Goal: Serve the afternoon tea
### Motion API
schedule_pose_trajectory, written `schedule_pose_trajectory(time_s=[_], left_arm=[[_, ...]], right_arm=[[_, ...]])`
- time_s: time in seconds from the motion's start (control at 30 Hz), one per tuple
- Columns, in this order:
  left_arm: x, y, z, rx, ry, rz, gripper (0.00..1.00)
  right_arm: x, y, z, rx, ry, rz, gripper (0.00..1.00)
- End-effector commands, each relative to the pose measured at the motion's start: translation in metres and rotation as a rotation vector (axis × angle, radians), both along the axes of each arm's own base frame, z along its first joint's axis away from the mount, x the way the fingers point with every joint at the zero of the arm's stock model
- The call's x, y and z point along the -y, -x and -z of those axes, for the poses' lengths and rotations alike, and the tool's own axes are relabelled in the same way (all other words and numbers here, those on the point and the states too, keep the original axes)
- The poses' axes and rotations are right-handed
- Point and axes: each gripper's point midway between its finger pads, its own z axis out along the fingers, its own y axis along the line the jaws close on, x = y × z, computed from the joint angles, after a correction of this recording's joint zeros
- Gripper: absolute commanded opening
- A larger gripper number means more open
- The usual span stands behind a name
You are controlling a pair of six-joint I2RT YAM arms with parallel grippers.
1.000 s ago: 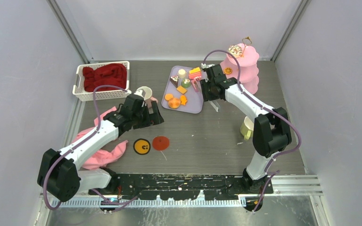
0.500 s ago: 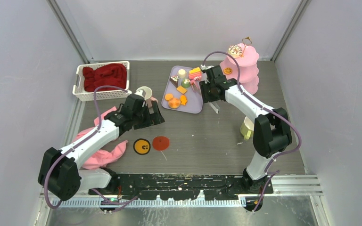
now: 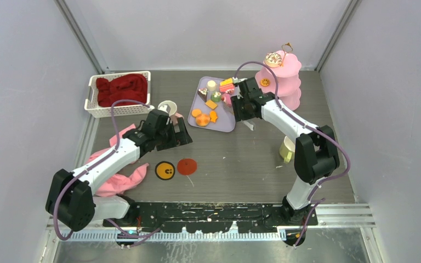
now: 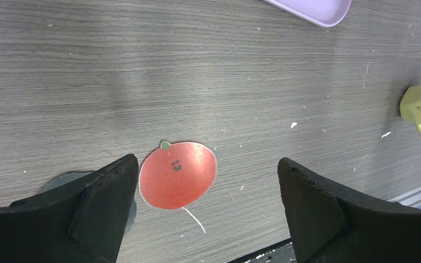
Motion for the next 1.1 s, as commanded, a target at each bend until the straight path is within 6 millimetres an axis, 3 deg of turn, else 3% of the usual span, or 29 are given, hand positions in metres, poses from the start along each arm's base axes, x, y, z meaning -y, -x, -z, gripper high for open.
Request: schedule_pose_trajectory(time_s=[0.0, 0.23, 0.5, 0.8, 1.07], left_arm=[[0.004, -0.008, -0.011, 0.045, 0.032, 0.0, 0.97], [0.003, -0.007, -0.01, 0.045, 0.027, 0.0, 0.97], [0.004, -0.008, -0.009, 0.046, 0.026, 0.003, 0.97], [0.005, -0.009, -0.011, 0.053, 0.025, 0.01, 0.97], [0.005, -0.008, -0.01, 0.048, 0.026, 0.017, 0.97]], right_arm=[[-0.011, -0.016, -0.031, 0.097, -0.046, -0.019, 0.49], [-0.012, -0.016, -0.03, 0.098, -0.056, -0.015, 0.41], [-0.006, -0.007, -0.064, 0.185, -0.095, 0.009, 0.11], [0.004, 0.018, -0.096, 0.242, -0.134, 0.019, 0.09], [-0.005, 0.021, -0.078, 0.181, -0.112, 0.008, 0.21]])
